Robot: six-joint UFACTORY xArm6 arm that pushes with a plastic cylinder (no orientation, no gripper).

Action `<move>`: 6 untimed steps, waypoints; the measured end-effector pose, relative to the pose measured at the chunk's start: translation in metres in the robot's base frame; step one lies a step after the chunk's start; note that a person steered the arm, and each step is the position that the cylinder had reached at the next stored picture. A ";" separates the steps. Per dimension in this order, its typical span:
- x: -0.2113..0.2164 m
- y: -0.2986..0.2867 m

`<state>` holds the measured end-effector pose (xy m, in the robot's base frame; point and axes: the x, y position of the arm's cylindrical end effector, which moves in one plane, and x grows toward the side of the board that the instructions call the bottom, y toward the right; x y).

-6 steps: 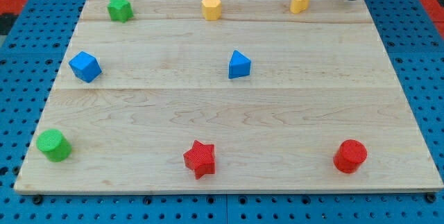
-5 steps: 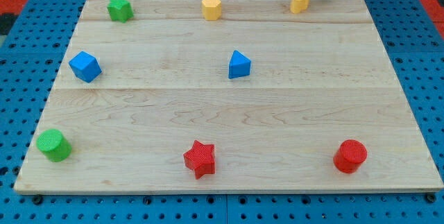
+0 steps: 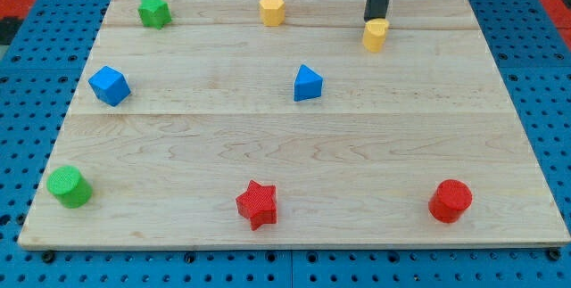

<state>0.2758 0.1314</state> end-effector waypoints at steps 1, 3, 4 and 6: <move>0.022 -0.006; 0.030 -0.007; 0.032 -0.007; 0.036 0.004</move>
<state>0.3121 0.1350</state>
